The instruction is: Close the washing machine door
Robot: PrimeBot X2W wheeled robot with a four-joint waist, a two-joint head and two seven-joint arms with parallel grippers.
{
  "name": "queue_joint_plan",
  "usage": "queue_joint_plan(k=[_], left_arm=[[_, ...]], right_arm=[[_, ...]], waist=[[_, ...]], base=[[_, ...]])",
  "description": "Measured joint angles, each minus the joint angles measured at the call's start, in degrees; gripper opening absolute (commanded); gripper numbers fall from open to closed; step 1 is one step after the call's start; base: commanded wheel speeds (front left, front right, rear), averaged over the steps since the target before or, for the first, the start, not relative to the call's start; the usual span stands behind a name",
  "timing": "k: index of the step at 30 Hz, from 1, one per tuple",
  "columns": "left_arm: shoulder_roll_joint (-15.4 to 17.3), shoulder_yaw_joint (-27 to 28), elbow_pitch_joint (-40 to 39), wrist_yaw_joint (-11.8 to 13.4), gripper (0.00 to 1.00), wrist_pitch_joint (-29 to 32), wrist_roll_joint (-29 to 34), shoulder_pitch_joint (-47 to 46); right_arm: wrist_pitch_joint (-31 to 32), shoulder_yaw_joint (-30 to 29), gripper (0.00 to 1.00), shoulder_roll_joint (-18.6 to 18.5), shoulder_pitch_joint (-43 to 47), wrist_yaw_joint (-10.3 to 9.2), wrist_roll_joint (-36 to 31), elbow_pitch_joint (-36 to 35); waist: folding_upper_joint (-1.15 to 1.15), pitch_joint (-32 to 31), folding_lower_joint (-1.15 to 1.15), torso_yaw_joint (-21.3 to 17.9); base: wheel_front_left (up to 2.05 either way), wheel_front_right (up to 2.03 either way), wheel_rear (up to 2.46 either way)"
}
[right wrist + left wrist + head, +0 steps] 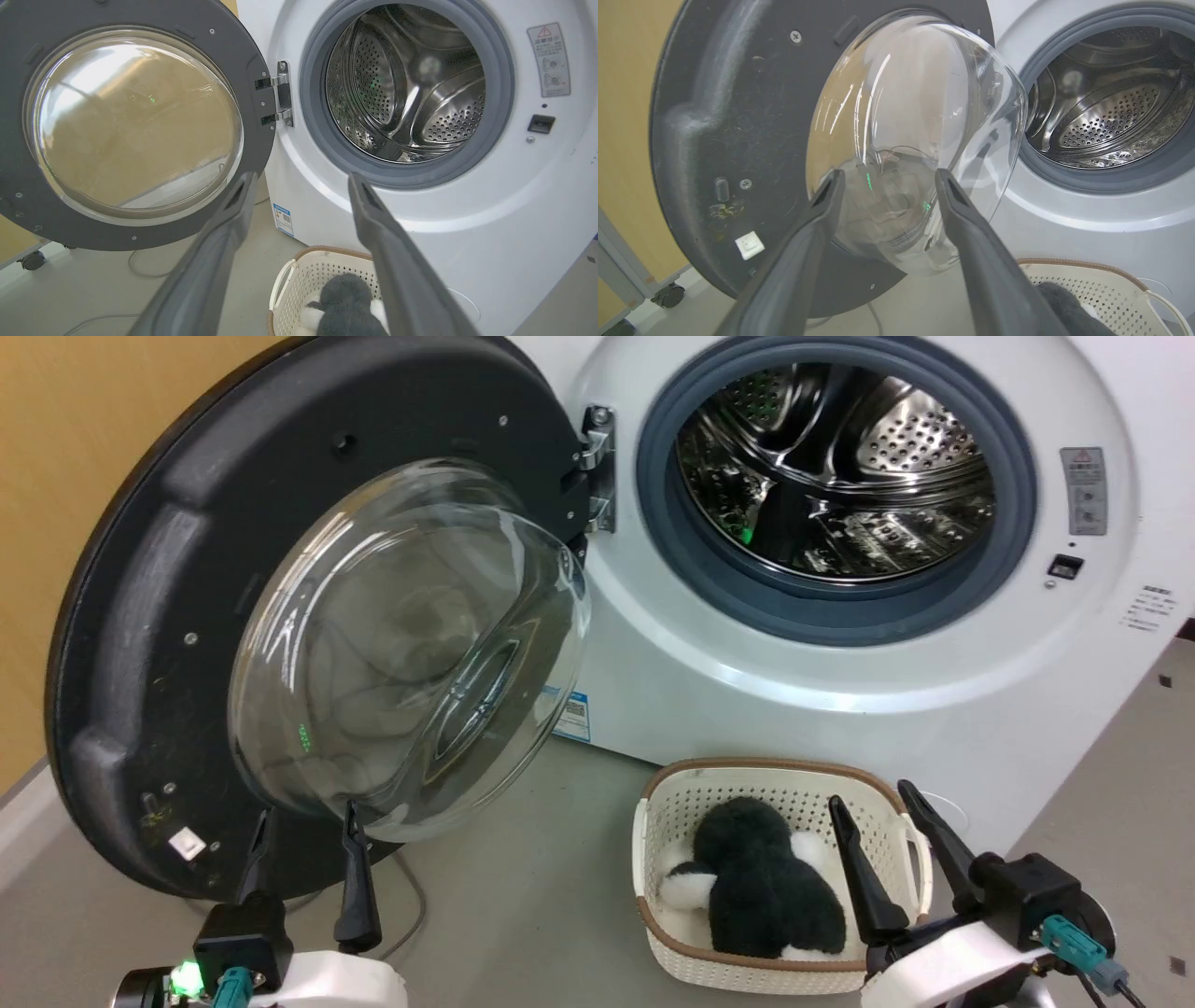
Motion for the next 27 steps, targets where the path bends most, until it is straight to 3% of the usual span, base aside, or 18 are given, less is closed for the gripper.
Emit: queue_joint_plan(k=[27], left_arm=[[-0.07,0.88,-2.97,3.38,1.0,-3.28,-0.96,2.46]], right_arm=[[-3.02,4.7,1.0,-0.91,-2.54,0.0,4.16,3.32]], waist=[[0.0,0.83,0.0,6.92]], base=[[0.0,0.0,0.0]])
